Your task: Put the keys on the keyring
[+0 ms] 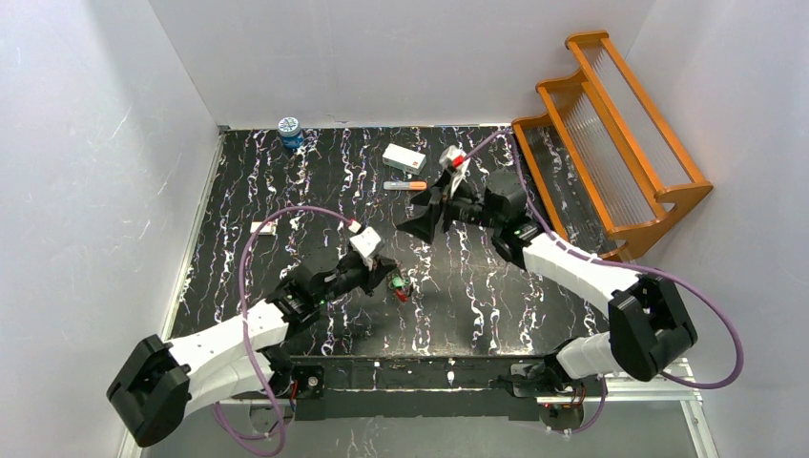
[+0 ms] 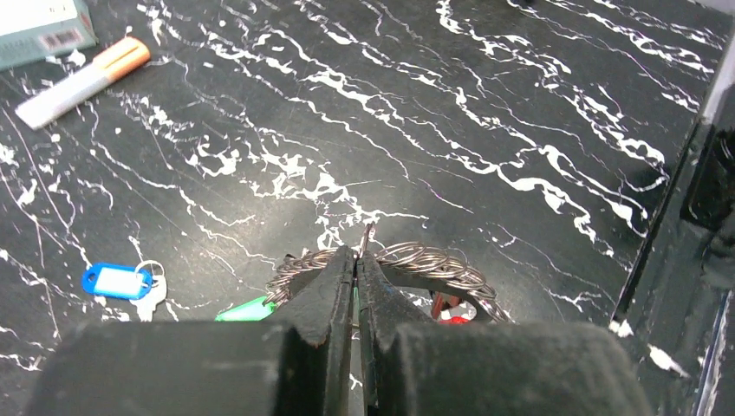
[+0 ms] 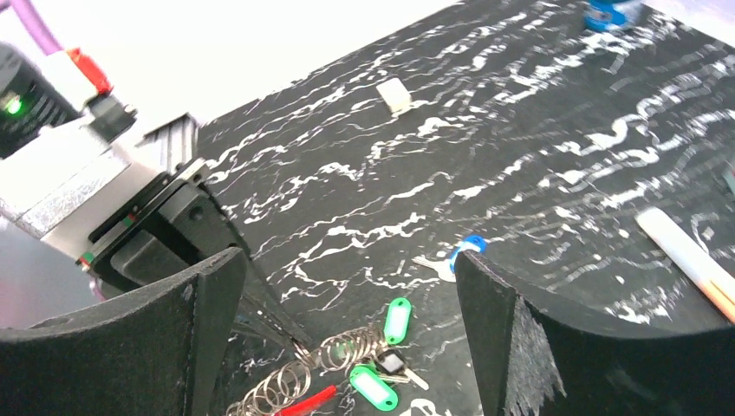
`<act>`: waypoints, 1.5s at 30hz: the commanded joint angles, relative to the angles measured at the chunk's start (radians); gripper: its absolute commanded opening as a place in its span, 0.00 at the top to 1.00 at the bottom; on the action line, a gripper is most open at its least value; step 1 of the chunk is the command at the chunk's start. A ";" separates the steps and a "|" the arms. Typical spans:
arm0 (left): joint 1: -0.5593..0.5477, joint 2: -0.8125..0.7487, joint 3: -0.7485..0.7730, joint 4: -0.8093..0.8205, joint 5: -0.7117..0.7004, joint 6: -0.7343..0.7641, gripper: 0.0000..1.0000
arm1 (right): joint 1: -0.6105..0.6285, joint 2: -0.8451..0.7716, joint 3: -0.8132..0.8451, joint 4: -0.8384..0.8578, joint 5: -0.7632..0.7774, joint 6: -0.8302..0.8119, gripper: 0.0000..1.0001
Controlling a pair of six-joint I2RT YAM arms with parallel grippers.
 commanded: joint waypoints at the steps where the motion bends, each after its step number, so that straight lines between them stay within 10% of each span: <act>1: 0.042 0.067 0.067 0.069 -0.015 -0.143 1.00 | -0.114 0.035 0.062 0.004 -0.029 0.191 0.01; 21: 0.358 0.208 0.056 0.431 0.132 -0.446 1.00 | -0.433 0.276 0.184 -0.226 -0.055 0.418 0.01; 45: 0.461 -0.022 0.081 0.282 0.196 -0.285 1.00 | -0.177 0.165 0.138 -0.535 0.221 0.162 0.01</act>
